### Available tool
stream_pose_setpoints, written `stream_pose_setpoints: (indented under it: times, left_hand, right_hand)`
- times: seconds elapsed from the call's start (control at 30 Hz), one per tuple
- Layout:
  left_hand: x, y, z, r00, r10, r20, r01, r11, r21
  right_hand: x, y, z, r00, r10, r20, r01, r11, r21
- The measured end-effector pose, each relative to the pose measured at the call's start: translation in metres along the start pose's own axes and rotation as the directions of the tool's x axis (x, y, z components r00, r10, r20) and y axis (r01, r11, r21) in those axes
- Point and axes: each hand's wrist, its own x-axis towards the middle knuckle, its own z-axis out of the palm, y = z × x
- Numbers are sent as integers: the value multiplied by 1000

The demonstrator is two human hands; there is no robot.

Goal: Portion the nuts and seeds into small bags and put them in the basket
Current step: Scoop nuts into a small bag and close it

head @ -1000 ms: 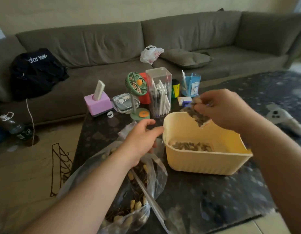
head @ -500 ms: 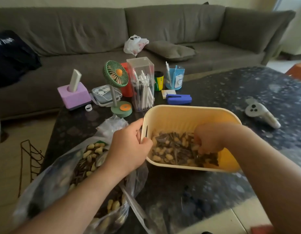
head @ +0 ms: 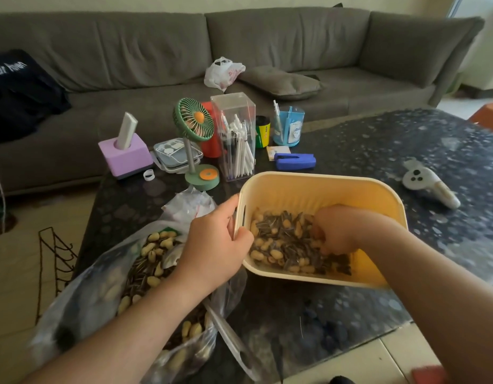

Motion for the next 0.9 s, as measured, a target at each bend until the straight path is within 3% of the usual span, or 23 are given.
stream_pose_setpoints:
  times: [0.2,0.4,0.63,0.8,0.9]
  left_hand:
    - [2,3,-3,1000,-7,18,7,1000,6]
    - [6,2,-3,999,-28,28,28,1000,4]
    - [7,3,-2,998,-58,34,58,998,-17]
    - [7,5,-2,997,-66,40,67,997,-25]
    - [8,3,-2,997,-74,35,74,997,-15]
  right_hand:
    - [-3,4,-3,994,44,-99,-44,999,5]
    - [-2,6,0,996,-71,-49,74,996,53]
    - [0,12,2,999,-50,19,49,998,41]
    - [-10,19,-12,996,-29,-87,38,994,104]
    - [-4,11,-2,995,-63,80,51,989,141]
